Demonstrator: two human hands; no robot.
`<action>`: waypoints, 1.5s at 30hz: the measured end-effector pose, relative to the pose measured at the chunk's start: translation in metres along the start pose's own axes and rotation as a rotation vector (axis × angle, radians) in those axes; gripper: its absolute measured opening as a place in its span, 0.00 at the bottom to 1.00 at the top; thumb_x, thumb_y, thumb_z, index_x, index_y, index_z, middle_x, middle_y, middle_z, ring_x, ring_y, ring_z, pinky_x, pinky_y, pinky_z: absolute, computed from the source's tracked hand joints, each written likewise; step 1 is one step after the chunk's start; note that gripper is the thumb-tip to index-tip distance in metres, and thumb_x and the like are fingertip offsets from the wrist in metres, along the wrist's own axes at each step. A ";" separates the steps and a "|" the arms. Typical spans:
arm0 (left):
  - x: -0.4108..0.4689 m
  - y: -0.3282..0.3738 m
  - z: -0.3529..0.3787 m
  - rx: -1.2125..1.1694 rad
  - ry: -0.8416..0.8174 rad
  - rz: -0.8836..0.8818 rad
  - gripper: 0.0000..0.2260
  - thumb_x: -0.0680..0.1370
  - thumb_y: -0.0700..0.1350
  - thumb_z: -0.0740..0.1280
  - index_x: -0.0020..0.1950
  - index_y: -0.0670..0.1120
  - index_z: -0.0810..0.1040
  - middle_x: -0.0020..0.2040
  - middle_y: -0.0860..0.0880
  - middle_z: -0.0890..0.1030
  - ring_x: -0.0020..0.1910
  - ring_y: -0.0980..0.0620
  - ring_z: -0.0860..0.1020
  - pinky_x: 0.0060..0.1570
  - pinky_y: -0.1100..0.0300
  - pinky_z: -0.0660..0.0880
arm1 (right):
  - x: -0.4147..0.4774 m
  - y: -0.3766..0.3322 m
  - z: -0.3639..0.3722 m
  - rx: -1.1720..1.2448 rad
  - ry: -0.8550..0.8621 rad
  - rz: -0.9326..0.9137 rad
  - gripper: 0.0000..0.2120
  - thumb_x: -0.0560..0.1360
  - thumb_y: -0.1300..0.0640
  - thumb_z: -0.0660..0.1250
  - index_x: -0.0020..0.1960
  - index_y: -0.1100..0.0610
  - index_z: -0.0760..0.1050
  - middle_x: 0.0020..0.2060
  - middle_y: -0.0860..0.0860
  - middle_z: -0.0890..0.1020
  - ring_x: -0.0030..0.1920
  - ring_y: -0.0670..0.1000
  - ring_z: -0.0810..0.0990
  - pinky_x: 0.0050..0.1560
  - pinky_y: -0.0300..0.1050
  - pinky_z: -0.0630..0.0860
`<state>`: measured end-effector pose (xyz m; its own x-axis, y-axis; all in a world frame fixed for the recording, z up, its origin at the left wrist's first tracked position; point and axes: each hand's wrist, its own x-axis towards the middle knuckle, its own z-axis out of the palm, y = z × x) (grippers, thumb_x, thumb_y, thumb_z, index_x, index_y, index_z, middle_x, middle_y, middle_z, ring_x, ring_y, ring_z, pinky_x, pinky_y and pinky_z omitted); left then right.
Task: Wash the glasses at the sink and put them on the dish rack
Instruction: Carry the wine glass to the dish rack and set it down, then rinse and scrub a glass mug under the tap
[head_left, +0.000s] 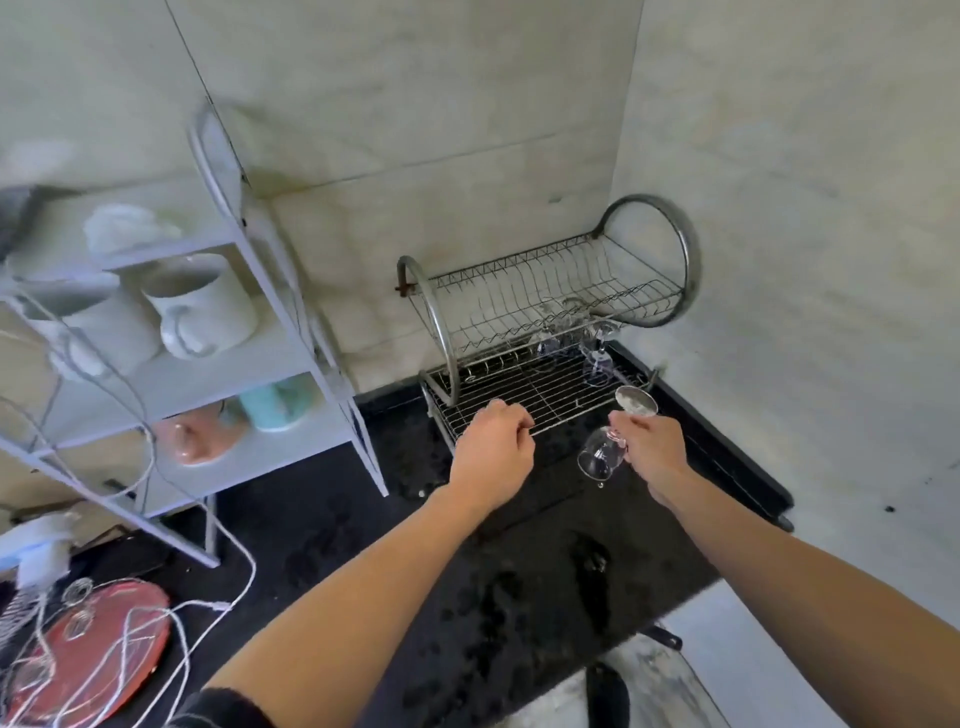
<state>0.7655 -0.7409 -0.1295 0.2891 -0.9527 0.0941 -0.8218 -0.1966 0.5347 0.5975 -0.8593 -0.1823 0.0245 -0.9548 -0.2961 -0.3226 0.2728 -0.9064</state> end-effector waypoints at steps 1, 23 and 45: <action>0.017 0.002 0.003 0.027 0.057 0.032 0.10 0.79 0.43 0.60 0.57 0.45 0.78 0.54 0.48 0.76 0.52 0.50 0.75 0.53 0.56 0.74 | 0.020 -0.004 0.002 -0.019 -0.003 -0.003 0.13 0.75 0.51 0.70 0.48 0.62 0.83 0.44 0.57 0.84 0.46 0.56 0.82 0.53 0.56 0.77; 0.111 -0.013 0.050 0.505 0.421 -0.073 0.15 0.80 0.47 0.58 0.60 0.42 0.78 0.58 0.42 0.78 0.59 0.41 0.75 0.59 0.47 0.70 | 0.221 -0.006 0.098 -0.230 -0.220 -0.232 0.09 0.77 0.57 0.68 0.48 0.63 0.81 0.40 0.55 0.82 0.43 0.55 0.81 0.37 0.36 0.72; -0.127 -0.004 0.004 0.277 0.158 -0.474 0.10 0.80 0.48 0.57 0.54 0.47 0.76 0.48 0.49 0.78 0.46 0.47 0.77 0.40 0.55 0.71 | 0.004 0.029 0.066 -0.771 -0.517 -0.586 0.11 0.78 0.50 0.63 0.55 0.51 0.80 0.50 0.49 0.84 0.52 0.55 0.81 0.48 0.46 0.75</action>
<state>0.7303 -0.6195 -0.1468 0.7100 -0.7034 0.0337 -0.6763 -0.6678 0.3108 0.6504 -0.8473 -0.2294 0.7027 -0.6987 -0.1341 -0.6317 -0.5260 -0.5695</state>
